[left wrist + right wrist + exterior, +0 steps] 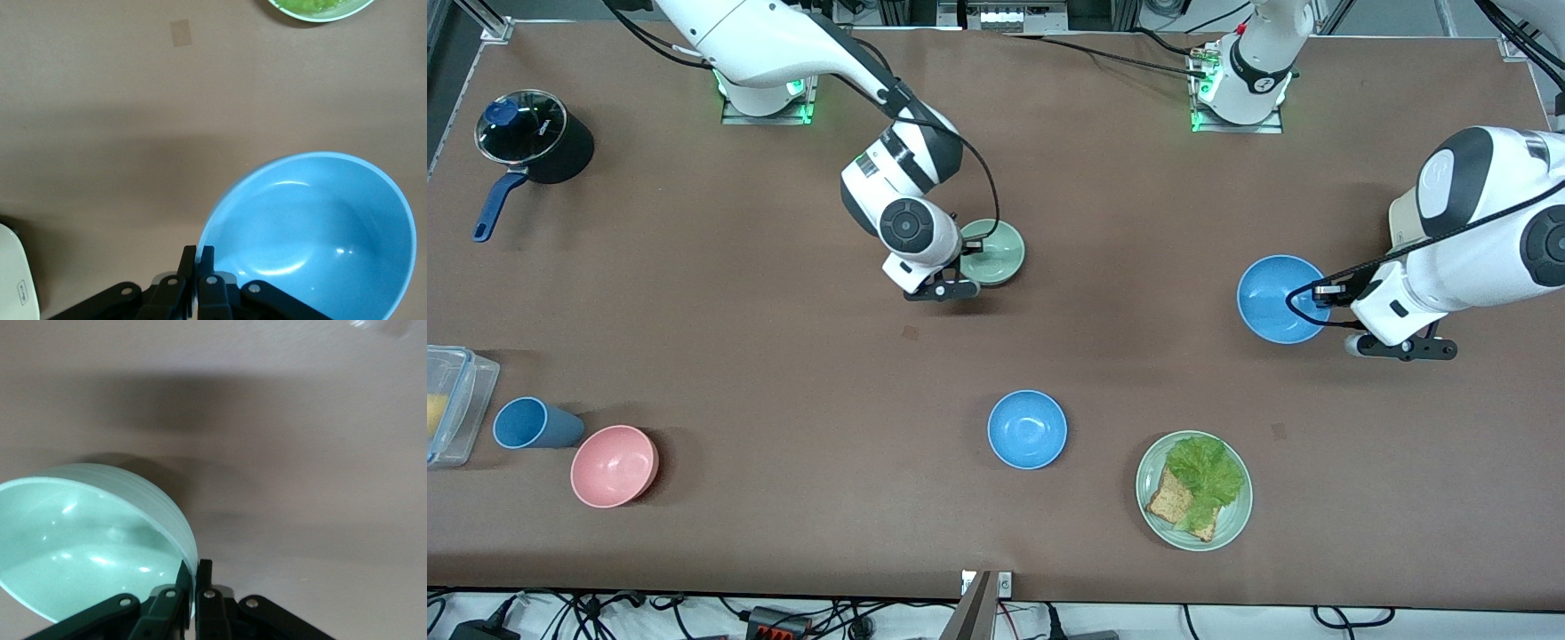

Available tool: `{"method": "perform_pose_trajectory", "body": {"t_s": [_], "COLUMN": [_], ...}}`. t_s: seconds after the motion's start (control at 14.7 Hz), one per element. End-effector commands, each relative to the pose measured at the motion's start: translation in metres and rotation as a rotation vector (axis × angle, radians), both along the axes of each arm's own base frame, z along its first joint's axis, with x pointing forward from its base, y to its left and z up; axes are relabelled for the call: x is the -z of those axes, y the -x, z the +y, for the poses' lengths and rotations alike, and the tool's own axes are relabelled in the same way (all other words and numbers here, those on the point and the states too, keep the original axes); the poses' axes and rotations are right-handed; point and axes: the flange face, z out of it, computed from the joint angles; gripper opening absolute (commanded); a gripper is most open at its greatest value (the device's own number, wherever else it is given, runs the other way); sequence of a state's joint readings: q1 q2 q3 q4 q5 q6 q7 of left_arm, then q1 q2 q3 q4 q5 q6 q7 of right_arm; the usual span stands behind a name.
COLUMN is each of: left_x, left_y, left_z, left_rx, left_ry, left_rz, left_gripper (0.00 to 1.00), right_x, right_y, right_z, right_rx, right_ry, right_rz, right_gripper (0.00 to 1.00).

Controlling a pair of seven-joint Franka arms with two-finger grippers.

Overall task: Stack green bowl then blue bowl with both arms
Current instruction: 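Set the green bowl down mid-table while the left gripper lifts the blue bowl, then carry the blue bowl onto the green bowl while the right gripper withdraws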

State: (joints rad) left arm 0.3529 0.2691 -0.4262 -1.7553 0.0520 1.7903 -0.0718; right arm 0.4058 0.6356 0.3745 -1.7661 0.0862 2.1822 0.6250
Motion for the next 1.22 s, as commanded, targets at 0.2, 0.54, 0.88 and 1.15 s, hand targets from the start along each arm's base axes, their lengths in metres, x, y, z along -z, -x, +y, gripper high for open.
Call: {"method": "perform_pose_trajectory", "body": {"t_s": [0.2, 0.54, 0.88, 1.15], "left_x": [-0.013, -0.030, -0.051, -0.048], "left_y": [0.002, 0.008, 0.036, 0.064], "left_z": [-0.017, -0.049, -0.164, -0.248], "left_rx": [0.017, 0.000, -0.025, 0.081], "left_ry": [0.027, 0.094, 0.103, 0.129], "left_rz": [0.007, 0.017, 0.048, 0.048], "left_gripper": [0.03, 0.02, 0.03, 0.03], "right_x": [-0.014, -0.146, -0.226, -0.247], "right_y": [-0.010, -0.086, -0.163, -0.196], "right_z": [0.021, -0.041, -0.179, -0.277], "right_rx": [0.071, 0.127, 0.096, 0.209], "right_ry": [-0.044, -0.003, 0.044, 0.081], "right_rz": [-0.030, -0.083, -0.226, -0.263], "right_gripper": [1.00, 1.00, 1.00, 1.00]}}
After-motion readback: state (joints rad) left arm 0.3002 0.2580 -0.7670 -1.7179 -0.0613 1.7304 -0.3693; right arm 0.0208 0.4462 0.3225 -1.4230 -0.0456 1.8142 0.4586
